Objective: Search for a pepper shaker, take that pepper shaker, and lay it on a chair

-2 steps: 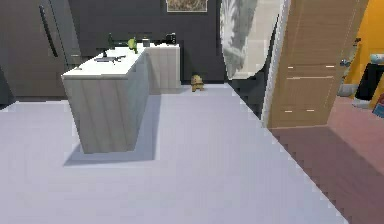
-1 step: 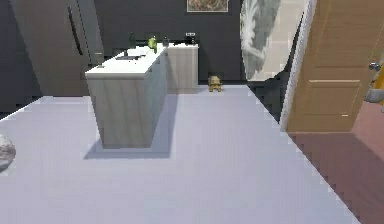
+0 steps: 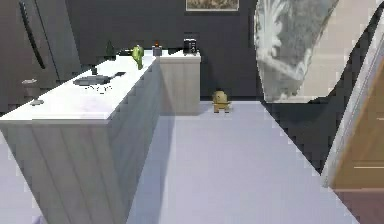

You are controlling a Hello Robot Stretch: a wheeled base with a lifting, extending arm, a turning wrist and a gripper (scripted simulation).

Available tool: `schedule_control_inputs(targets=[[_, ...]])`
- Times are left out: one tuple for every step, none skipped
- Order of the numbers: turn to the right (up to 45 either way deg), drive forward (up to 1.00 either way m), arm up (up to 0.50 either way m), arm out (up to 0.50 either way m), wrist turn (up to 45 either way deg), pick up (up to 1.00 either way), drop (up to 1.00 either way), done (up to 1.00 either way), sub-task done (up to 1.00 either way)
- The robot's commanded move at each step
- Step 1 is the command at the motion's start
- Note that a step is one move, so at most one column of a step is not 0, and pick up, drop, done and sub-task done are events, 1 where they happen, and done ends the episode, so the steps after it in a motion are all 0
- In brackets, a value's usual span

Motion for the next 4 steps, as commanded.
schedule_control_inputs(targets=[[0.0, 1.0, 0.0, 0.0, 0.0, 0.0, 0.0, 0.0, 0.0], [-6.0, 0.0, 0.0, 0.0, 0.0, 0.0, 0.0, 0.0, 0.0], [0.0, 0.75, 0.0, 0.0, 0.0, 0.0, 0.0, 0.0, 0.0], [-45.0, 0.0, 0.0, 0.0, 0.0, 0.0, 0.0, 0.0, 0.0]])
